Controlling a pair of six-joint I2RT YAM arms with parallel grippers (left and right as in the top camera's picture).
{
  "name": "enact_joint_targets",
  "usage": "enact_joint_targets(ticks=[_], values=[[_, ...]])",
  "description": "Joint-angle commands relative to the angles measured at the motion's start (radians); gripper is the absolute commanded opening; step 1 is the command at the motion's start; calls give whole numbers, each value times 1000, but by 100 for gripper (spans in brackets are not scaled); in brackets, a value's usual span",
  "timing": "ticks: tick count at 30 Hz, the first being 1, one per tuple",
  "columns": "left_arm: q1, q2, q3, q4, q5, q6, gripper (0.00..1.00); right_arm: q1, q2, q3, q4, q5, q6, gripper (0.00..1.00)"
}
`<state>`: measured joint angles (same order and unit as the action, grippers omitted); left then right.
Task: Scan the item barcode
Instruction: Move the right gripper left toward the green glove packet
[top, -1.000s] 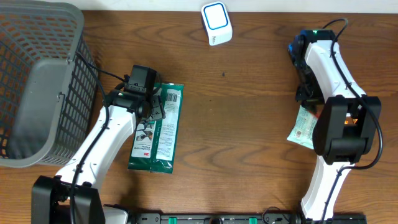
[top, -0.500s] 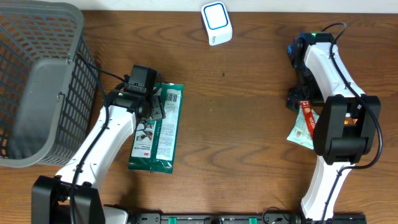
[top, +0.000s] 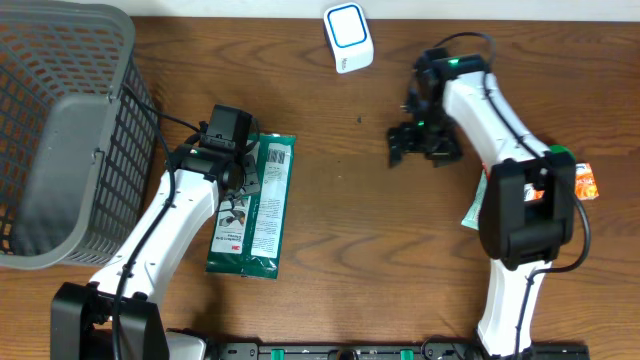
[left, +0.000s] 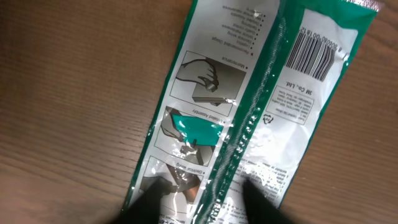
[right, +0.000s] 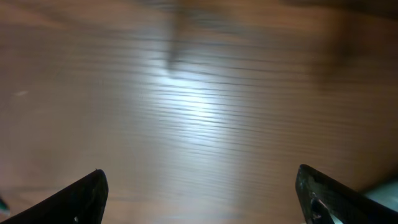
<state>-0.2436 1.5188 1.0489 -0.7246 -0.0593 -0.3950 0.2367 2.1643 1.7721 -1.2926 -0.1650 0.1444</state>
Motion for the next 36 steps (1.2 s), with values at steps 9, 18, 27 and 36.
enact_joint_targets(ticks=[9, 18, 27, 36], values=[[7, 82, 2, -4, -154, 35, 19, 208, -32, -4, 45, -59, -41, 99], [63, 157, 2, 0, -163, 31, 19, 246, -32, -62, 68, -72, -72, 99], [92, 242, 2, -1, -128, 33, 23, 214, -32, -211, 206, -72, -72, 99], [90, 242, 1, 10, 164, 70, 27, 216, -32, -218, 224, -72, -72, 75]])
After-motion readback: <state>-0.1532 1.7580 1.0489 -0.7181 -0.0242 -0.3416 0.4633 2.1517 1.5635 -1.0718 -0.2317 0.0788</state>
